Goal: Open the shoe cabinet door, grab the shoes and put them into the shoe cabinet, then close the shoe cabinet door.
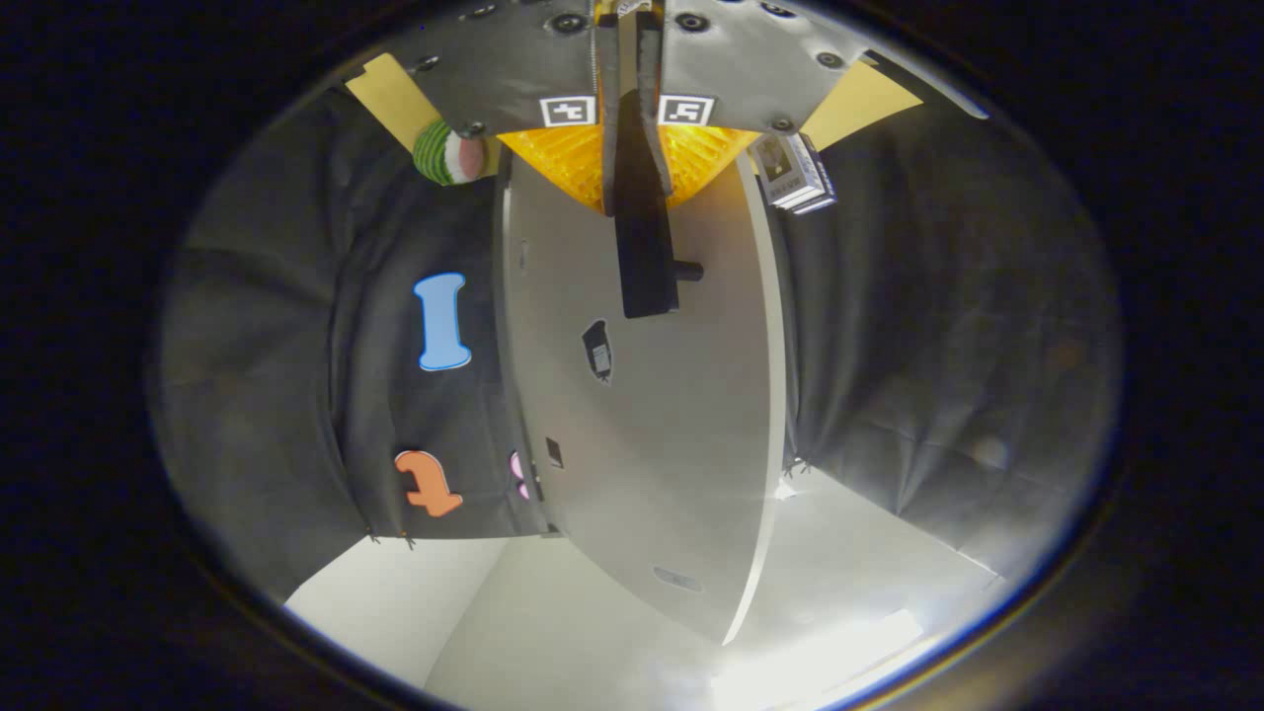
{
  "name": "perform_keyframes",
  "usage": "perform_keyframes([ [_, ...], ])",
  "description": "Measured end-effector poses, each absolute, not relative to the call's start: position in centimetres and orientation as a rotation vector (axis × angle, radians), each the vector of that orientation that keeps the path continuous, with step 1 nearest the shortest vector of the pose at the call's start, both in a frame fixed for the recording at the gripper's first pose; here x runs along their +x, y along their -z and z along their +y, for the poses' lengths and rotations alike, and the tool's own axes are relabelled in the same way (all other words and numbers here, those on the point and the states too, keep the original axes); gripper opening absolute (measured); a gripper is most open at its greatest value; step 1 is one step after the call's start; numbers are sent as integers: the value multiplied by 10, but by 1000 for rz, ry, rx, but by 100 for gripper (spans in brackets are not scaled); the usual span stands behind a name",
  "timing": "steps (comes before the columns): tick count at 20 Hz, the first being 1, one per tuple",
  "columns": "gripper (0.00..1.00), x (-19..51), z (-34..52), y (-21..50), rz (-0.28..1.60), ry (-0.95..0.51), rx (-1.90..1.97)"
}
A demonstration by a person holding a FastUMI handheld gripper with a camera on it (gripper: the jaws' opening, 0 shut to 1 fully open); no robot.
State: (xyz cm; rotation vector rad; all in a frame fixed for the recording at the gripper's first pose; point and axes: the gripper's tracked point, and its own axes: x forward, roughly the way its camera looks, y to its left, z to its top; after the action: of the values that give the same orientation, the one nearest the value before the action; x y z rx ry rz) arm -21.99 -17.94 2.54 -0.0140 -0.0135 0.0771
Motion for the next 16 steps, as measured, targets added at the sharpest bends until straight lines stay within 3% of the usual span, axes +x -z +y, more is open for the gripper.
perform_keyframes([
  [16, 3, -268, -315, -33, -15, 232, -1],
])
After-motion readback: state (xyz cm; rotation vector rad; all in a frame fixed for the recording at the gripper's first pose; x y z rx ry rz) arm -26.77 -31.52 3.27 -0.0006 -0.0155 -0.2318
